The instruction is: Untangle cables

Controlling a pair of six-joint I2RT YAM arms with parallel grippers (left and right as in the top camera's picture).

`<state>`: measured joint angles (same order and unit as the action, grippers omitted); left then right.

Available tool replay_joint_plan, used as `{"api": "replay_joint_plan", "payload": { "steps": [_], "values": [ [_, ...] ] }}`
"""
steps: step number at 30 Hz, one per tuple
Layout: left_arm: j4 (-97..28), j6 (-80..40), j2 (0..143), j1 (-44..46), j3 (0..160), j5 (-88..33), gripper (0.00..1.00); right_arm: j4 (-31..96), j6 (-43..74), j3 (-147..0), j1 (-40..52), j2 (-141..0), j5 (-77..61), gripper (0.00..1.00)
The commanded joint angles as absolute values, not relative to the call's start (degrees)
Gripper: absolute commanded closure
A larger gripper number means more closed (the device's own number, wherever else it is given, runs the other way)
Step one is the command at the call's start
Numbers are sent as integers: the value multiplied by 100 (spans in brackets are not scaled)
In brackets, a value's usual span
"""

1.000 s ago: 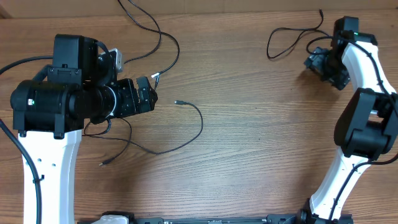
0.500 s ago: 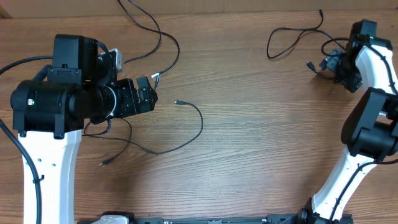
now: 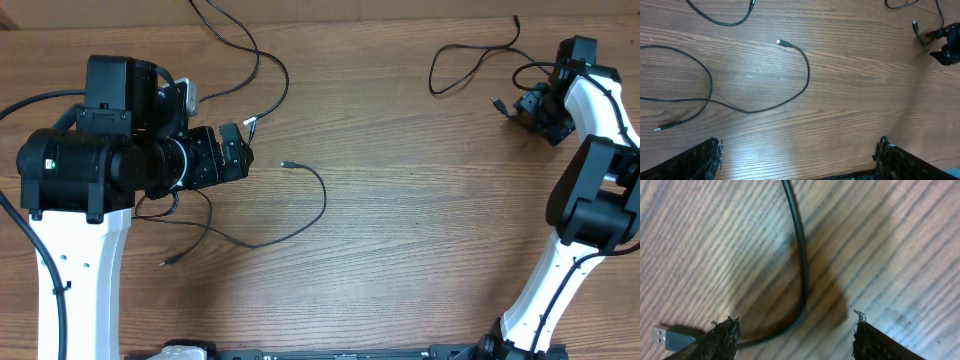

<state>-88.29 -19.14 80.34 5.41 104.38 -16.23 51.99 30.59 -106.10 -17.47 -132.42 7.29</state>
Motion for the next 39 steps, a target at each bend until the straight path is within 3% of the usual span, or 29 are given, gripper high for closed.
{"api": "replay_joint_plan", "payload": {
  "steps": [1,7,13,19,24,35,36,37,39],
  "values": [
    [-8825,-1841,8025,569,10516,-1590,0,5122,3151,-10608,-1732,-13443,744,27],
    [-8823,-1841,8025,569,10516,-1590,0,5078,3129,-10606,-1732,-13646,744,32],
    [-8823,-1841,8025,569,10516,-1590,0,4982,3129,-10608,-1732,-13664,746,70],
    [-8823,-1841,8025,569,10516,-1590,0,4827,2967,-10656,-1780,-13664,749,96],
    [-8823,-1841,8025,569,10516,-1590,0,4755,2497,-11063,-1957,-13664,749,96],
    [-8823,-1841,8025,569,10516,-1590,0,5341,1763,-13865,-2287,-13664,746,96],
    [-8823,-1841,8025,569,10516,-1590,0,5345,1640,-14005,-2287,-13664,746,95],
    [-8823,-1841,8025,569,10516,-1590,0,5349,1573,-14103,-2285,-13664,746,77],
    [-8823,-1841,8025,569,10516,-1590,0,5384,1461,-14138,-2285,-13664,725,18]
  ]
}}
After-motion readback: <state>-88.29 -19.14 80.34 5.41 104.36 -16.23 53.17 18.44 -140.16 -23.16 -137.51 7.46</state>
